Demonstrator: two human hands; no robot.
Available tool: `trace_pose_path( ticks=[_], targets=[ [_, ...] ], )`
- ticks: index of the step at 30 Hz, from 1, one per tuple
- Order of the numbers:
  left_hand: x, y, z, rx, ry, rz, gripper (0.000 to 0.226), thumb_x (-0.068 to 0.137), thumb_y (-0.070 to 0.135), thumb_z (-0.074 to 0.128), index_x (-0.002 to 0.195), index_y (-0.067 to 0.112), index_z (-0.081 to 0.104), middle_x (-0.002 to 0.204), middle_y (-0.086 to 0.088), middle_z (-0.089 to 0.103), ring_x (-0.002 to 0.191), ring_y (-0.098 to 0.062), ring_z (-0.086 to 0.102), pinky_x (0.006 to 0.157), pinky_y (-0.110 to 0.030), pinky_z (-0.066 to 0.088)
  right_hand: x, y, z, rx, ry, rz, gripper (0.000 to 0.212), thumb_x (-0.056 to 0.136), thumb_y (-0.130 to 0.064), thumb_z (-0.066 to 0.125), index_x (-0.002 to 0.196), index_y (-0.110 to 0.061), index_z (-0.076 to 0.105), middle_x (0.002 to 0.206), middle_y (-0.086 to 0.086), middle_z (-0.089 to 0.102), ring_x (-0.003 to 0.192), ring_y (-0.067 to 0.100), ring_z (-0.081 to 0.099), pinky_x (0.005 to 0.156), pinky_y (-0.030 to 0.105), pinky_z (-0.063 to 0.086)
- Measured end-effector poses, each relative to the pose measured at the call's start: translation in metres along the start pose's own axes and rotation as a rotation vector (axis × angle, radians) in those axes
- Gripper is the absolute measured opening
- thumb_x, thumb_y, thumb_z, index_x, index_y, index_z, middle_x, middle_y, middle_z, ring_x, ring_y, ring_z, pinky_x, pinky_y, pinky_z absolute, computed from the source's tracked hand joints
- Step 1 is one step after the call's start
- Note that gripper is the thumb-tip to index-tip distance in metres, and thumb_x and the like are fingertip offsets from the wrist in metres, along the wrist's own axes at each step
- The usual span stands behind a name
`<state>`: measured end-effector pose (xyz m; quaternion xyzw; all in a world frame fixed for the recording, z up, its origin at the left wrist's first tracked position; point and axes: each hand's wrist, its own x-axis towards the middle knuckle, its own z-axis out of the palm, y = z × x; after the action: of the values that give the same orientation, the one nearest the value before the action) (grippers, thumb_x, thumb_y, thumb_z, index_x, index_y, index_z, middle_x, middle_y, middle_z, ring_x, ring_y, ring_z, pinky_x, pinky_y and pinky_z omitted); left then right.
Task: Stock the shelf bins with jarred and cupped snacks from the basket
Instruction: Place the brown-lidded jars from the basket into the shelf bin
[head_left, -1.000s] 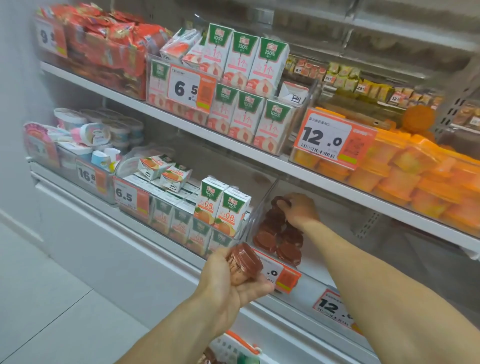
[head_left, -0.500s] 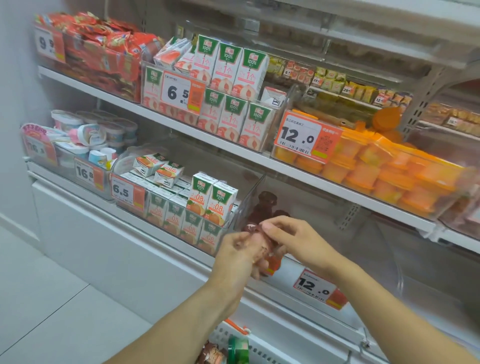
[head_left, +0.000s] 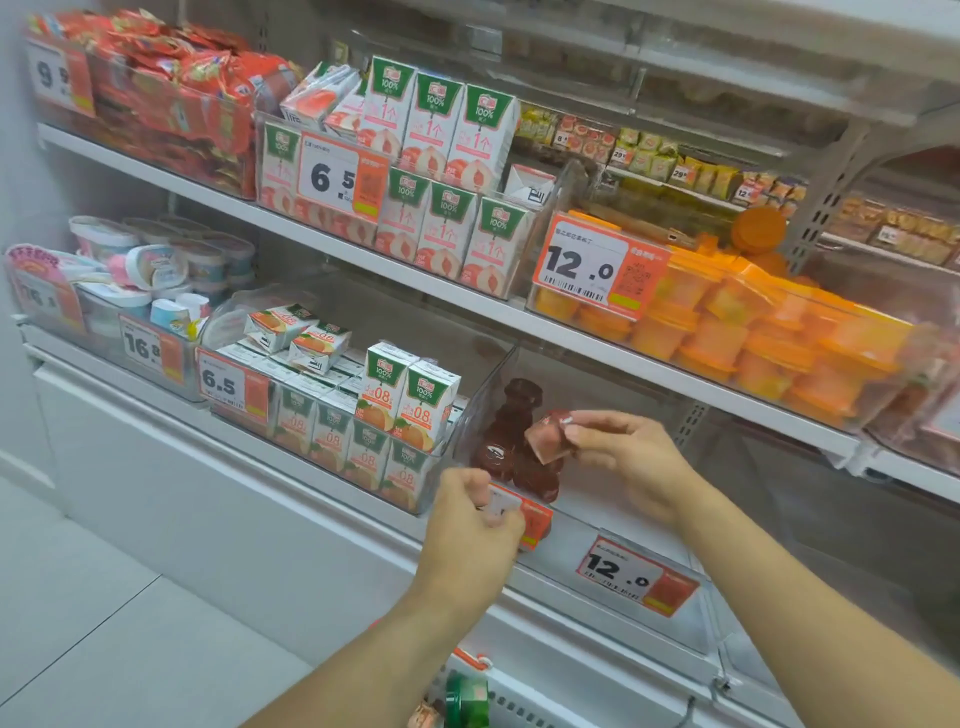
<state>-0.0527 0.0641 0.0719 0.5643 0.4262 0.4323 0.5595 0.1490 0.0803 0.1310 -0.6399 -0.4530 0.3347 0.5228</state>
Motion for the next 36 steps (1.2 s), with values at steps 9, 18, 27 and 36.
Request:
trace_pose_path(
  ticks=[9, 18, 27, 36],
  targets=[
    [0.012, -0.021, -0.003, 0.136, -0.054, -0.093, 0.017, 0.096, 0.013, 0.057, 0.107, 0.023, 0.049, 0.098, 0.009, 0.054, 0.082, 0.004, 0.051, 0.061, -0.003, 0.038, 0.113, 0.039, -0.022, -0.613, 0.175, -0.071, 0.033, 0.084, -0.010, 0.078, 0.117, -0.012, 0.073, 0.126, 0.004, 0.067, 0.117, 0.023, 0.062, 0.100, 0.024, 0.044],
    [0.020, -0.025, -0.006, 0.171, -0.086, -0.122, 0.019, 0.096, 0.014, 0.056, 0.112, 0.021, 0.050, 0.101, 0.008, 0.054, 0.086, -0.001, 0.053, 0.071, -0.016, 0.043, 0.139, 0.061, -0.014, -0.759, 0.146, -0.117, 0.025, 0.090, -0.006, 0.068, 0.111, -0.017, 0.075, 0.135, 0.004, 0.062, 0.123, 0.025, 0.058, 0.107, 0.028, 0.041],
    [0.015, -0.021, -0.005, 0.207, -0.078, -0.123, 0.014, 0.095, 0.014, 0.057, 0.107, 0.018, 0.051, 0.095, 0.006, 0.056, 0.083, -0.009, 0.055, 0.068, -0.022, 0.042, 0.063, 0.024, -0.001, -0.668, 0.177, -0.246, 0.016, 0.093, -0.012, 0.065, 0.103, -0.021, 0.074, 0.126, -0.002, 0.066, 0.102, 0.014, 0.064, 0.077, 0.000, 0.041],
    [-0.013, -0.046, -0.012, 1.032, -0.608, -0.298, 0.032, 0.092, 0.026, 0.054, 0.111, 0.002, 0.063, 0.077, -0.014, 0.062, 0.072, -0.027, 0.063, 0.068, -0.031, 0.053, -0.131, 0.077, 0.048, -0.678, -0.258, -0.383, 0.009, 0.089, -0.011, 0.064, 0.094, -0.017, 0.070, 0.087, -0.008, 0.069, 0.073, 0.009, 0.063, 0.067, 0.017, 0.050]
  ],
)
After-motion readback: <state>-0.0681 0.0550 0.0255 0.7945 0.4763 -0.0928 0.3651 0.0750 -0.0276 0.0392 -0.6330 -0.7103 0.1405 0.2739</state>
